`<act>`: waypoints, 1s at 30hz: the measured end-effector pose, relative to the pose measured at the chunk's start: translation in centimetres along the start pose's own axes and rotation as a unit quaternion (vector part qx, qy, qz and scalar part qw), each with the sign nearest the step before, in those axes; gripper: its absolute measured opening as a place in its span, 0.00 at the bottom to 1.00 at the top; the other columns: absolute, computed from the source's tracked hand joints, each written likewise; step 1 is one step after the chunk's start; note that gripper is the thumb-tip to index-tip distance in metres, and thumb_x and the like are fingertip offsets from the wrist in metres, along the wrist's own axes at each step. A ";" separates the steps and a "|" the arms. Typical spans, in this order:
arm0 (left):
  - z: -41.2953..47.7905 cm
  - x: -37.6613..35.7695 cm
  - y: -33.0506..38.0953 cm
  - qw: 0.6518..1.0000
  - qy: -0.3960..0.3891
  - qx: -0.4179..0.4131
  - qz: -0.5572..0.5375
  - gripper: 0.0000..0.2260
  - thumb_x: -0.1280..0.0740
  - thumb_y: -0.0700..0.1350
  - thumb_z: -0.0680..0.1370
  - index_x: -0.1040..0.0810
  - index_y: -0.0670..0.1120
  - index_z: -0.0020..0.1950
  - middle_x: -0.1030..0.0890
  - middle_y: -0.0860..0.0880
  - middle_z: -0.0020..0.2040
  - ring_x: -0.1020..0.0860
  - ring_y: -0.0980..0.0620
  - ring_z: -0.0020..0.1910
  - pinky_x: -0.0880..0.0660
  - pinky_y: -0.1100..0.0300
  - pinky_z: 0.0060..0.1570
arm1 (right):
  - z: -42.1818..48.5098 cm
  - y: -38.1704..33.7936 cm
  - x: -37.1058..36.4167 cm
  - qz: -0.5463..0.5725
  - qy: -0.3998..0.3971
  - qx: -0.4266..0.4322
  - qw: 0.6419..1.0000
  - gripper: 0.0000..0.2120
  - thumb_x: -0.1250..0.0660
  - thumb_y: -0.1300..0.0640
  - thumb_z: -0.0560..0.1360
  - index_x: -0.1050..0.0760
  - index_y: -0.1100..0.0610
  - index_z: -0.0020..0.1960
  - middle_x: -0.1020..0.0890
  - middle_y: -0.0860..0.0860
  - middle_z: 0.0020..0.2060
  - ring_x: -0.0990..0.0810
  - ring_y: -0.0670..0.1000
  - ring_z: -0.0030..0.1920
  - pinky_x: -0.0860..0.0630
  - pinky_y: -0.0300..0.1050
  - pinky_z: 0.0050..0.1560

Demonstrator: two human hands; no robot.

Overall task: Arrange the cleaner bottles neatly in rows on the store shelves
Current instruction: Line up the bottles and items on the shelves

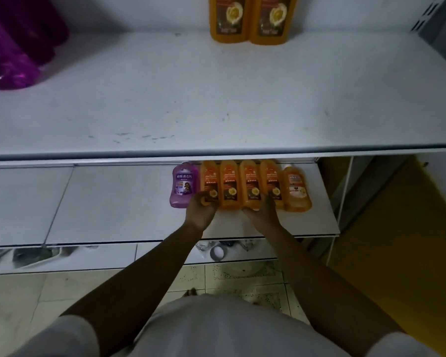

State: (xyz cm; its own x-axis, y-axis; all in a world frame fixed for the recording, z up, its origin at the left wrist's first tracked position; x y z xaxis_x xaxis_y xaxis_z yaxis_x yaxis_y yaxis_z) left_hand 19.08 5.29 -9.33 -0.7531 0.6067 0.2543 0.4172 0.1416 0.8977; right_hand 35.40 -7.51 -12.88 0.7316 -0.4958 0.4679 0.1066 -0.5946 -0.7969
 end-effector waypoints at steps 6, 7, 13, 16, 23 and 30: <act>-1.3 0.5 -2.9 0.996 0.015 0.086 -0.015 0.20 0.24 0.51 0.78 0.22 0.47 0.67 0.18 0.48 0.61 0.20 0.45 0.60 0.22 0.43 0.65 | 1.7 2.8 -1.4 -0.134 -0.036 -0.003 0.990 0.46 0.32 0.32 0.63 0.39 0.44 0.78 0.31 0.53 0.74 0.31 0.62 0.74 0.28 0.64 0.70; -1.8 0.3 -3.5 0.996 0.002 0.089 0.002 0.22 0.23 0.50 0.77 0.23 0.46 0.68 0.18 0.47 0.62 0.20 0.45 0.60 0.21 0.45 0.63 | 0.2 1.5 -1.3 -0.178 -0.051 -0.001 0.983 0.48 0.31 0.34 0.66 0.43 0.46 0.80 0.36 0.54 0.77 0.34 0.64 0.75 0.29 0.63 0.71; -3.5 0.2 -5.1 0.995 -0.032 0.082 0.042 0.26 0.25 0.48 0.78 0.27 0.43 0.73 0.21 0.45 0.65 0.20 0.44 0.61 0.22 0.49 0.63 | -1.8 1.7 -0.6 -0.338 -0.068 0.036 0.938 0.45 0.29 0.43 0.77 0.51 0.54 0.84 0.47 0.56 0.81 0.39 0.64 0.76 0.27 0.61 0.69; -3.1 0.7 -6.0 0.991 -0.020 0.127 -0.028 0.38 0.24 0.54 0.68 0.29 0.43 0.75 0.22 0.45 0.64 0.21 0.42 0.63 0.23 0.42 0.67 | -0.9 1.5 -0.1 -0.324 -0.069 0.051 0.942 0.45 0.29 0.45 0.78 0.55 0.46 0.84 0.56 0.53 0.83 0.40 0.66 0.78 0.27 0.64 0.70; -0.8 0.2 -5.4 0.968 -0.032 0.163 -0.187 0.22 0.20 0.46 0.71 0.20 0.41 0.62 0.16 0.39 0.59 0.16 0.44 0.52 0.20 0.55 0.47 | -1.1 2.1 -0.4 -0.378 -0.078 0.082 0.919 0.45 0.31 0.47 0.80 0.58 0.45 0.85 0.58 0.53 0.84 0.29 0.63 0.72 0.22 0.57 0.64; 1.5 0.2 -6.9 0.969 -0.025 0.157 -0.187 0.28 0.15 0.49 0.67 0.20 0.45 0.63 0.15 0.41 0.57 0.16 0.37 0.58 0.17 0.40 0.54 | -1.3 3.4 -0.4 -0.039 0.039 -0.060 0.997 0.34 0.23 0.45 0.75 0.34 0.55 0.74 0.33 0.59 0.70 0.27 0.61 0.66 0.23 0.56 0.62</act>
State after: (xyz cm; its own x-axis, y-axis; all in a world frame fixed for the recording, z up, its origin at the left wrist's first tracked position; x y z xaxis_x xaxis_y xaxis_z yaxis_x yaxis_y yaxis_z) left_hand 16.81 5.65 -16.00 -0.8595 0.5026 -0.0935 0.2591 0.5860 0.7678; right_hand 34.57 -10.17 -15.24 0.6697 -0.4892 0.5587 0.0763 -0.7030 -0.7070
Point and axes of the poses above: each hand's wrist, its own z-axis towards the middle knuckle, its own x-axis out of the back of the hand, y = z × x, the point moved 7 cm from there along z, towards the middle knuckle
